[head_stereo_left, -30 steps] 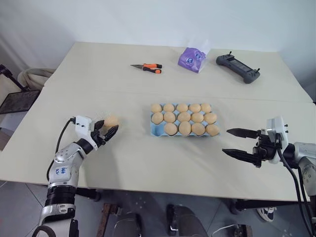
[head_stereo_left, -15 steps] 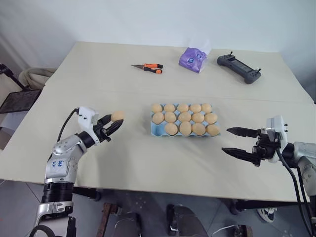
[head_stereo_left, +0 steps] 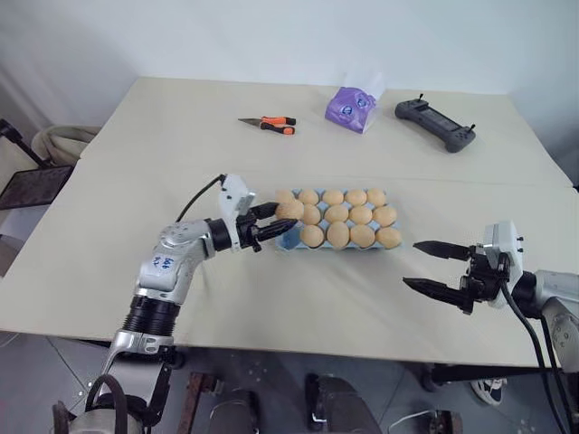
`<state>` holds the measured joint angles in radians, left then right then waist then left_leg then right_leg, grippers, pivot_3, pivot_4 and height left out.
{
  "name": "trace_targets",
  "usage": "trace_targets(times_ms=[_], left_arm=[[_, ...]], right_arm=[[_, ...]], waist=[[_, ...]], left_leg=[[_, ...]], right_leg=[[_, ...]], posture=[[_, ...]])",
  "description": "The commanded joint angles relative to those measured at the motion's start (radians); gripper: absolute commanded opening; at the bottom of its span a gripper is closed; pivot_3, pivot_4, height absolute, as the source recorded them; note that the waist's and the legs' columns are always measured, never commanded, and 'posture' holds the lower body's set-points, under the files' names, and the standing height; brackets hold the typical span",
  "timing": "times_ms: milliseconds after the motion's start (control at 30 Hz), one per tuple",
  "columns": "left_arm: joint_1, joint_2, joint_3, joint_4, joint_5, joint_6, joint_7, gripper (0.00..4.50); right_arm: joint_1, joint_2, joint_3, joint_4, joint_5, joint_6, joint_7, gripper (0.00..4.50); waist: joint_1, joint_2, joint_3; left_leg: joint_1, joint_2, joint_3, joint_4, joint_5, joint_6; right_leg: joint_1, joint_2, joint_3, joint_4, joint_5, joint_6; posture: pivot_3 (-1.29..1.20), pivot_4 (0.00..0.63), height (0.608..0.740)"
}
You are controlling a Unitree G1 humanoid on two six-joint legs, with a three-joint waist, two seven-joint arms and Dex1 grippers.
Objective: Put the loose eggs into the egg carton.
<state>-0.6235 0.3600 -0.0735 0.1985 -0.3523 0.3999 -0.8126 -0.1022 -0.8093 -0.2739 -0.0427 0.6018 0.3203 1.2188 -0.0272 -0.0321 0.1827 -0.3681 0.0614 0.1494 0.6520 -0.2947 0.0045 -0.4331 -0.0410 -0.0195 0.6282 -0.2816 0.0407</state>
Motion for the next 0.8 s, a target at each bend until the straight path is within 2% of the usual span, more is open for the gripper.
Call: trace_targets(times_ms=[33,400,500,667,800], left_arm=[[-0.016,0.005,-0.007,0.005,0.014,-0.015,-0.026,2.34],[0.010,0.028,0.003,-0.022,0.032,0.025,-0.016,2.34],[0.018,0.030,0.003,-0.037,0.031,0.032,-0.015,2.89],[0.040,0.039,0.018,-0.084,0.024,0.035,-0.003,4.45],[0.069,0.061,0.072,-0.155,-0.012,0.036,0.000,4.48]], right_arm=[[0.034,-0.003,-0.062,-0.059,0.029,0.005,-0.024,4.50],[0.061,0.003,-0.078,-0.046,0.027,-0.012,-0.021,4.50],[0.053,0.002,-0.070,-0.041,0.023,-0.014,-0.017,4.50],[0.034,0.001,-0.057,-0.047,0.021,-0.003,-0.023,4.50],[0.040,0.000,-0.059,-0.051,0.023,-0.007,-0.015,4.50]], waist=[[0.000,0.000,0.000],[0.001,0.000,0.000],[0.002,0.000,0.000],[0.001,0.000,0.000],[0.001,0.000,0.000]], left_leg=[[0.000,0.000,0.000,0.000,0.000,0.000],[0.000,0.000,0.000,0.000,0.000,0.000],[0.000,0.000,0.000,0.000,0.000,0.000],[0.000,0.000,0.000,0.000,0.000,0.000],[0.000,0.000,-0.001,0.000,0.000,0.000]], right_leg=[[0.000,0.000,0.000,0.000,0.000,0.000],[0.000,0.000,0.000,0.000,0.000,0.000],[0.000,0.000,0.000,0.000,0.000,0.000],[0.000,0.000,0.000,0.000,0.000,0.000],[0.000,0.000,0.000,0.000,0.000,0.000]], posture=[[0.00,0.150,0.740],[0.00,0.150,0.740],[0.00,0.150,0.740],[0.00,0.150,0.740],[0.00,0.150,0.740]])
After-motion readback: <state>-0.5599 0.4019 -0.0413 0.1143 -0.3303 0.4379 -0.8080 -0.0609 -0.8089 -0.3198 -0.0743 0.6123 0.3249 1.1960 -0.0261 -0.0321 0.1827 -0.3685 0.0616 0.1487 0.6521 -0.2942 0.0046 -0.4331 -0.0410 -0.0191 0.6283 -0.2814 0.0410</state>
